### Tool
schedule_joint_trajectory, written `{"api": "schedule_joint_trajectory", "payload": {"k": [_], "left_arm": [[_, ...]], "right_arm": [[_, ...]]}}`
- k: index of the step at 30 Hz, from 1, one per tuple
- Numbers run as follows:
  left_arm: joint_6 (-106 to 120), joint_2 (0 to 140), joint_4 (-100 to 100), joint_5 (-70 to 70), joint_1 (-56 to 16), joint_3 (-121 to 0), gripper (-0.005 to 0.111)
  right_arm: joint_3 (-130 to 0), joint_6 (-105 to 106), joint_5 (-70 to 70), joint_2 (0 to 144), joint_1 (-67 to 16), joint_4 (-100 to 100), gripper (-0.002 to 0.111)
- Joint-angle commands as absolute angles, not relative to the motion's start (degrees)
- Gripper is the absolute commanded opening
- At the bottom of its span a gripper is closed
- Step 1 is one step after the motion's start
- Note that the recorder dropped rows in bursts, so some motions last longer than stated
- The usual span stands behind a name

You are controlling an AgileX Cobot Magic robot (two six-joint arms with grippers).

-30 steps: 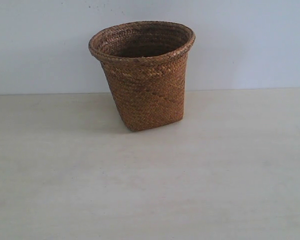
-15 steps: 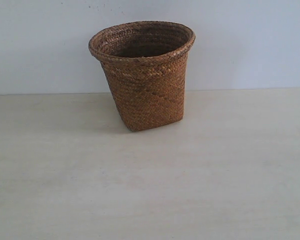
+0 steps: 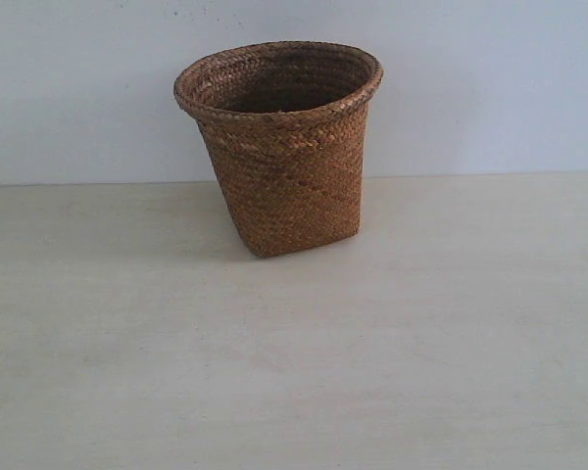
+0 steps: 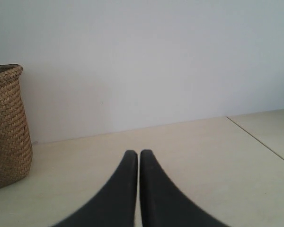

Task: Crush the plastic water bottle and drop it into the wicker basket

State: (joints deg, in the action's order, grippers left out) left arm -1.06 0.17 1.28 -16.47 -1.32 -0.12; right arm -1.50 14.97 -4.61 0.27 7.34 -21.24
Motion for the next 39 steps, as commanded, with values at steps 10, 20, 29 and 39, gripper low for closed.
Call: {"api": "schedule_joint_trajectory", "payload": {"k": [10, 20, 29, 39], "left_arm": [[-1.5, 0.0, 1.2, -16.7, -1.1, 0.0, 0.005], [-1.5, 0.0, 1.2, -16.7, -1.1, 0.0, 0.005], [-1.5, 0.0, 1.2, -16.7, -1.1, 0.0, 0.005], [-1.5, 0.0, 1.2, -16.7, -1.1, 0.0, 0.005]], "right_arm": [[-1.3, 15.1, -2.2, 0.0, 7.5, -20.7, 0.000], [-1.3, 0.4, -6.4, 0.0, 7.5, -7.2, 0.000], [-0.5, 0.5, -16.5, 0.0, 7.4, -4.1, 0.000], [0.0, 0.5, -18.4, 0.0, 5.3, -2.1, 0.000]]}}
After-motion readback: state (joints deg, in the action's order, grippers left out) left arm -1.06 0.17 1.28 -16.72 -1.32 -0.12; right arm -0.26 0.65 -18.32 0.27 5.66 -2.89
